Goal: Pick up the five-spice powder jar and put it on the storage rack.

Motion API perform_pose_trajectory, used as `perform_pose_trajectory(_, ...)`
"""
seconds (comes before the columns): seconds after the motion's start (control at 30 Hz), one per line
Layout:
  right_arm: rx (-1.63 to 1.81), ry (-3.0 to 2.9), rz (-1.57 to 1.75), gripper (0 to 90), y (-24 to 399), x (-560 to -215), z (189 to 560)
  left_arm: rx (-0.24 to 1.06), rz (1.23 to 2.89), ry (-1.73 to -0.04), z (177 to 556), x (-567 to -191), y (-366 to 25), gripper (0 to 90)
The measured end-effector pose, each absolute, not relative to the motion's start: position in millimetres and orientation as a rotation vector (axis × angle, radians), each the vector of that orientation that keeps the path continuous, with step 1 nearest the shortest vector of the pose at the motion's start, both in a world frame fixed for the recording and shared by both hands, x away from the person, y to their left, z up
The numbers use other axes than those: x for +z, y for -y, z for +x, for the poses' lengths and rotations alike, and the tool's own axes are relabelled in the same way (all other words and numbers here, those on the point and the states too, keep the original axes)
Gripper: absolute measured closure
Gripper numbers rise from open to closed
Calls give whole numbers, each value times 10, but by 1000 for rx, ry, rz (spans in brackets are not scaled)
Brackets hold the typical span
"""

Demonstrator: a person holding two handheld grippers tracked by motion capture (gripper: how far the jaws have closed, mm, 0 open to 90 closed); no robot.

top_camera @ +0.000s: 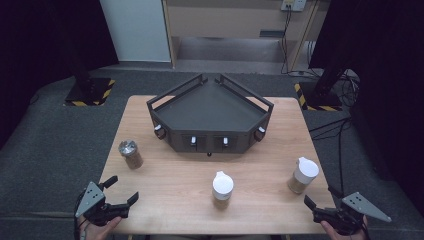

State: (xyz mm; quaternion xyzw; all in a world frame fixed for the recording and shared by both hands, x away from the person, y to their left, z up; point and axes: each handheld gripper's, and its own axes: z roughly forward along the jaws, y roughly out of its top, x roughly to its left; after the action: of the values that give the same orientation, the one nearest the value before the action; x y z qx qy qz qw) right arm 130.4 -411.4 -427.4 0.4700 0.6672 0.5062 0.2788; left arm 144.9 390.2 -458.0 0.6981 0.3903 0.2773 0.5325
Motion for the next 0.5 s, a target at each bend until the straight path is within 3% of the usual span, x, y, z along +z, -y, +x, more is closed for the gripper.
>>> perform_pose_trajectory(0.5,1362,-1788,1272,22,4131,-4282,1311,632,1660,-921,1469,-4584,-3917,20)
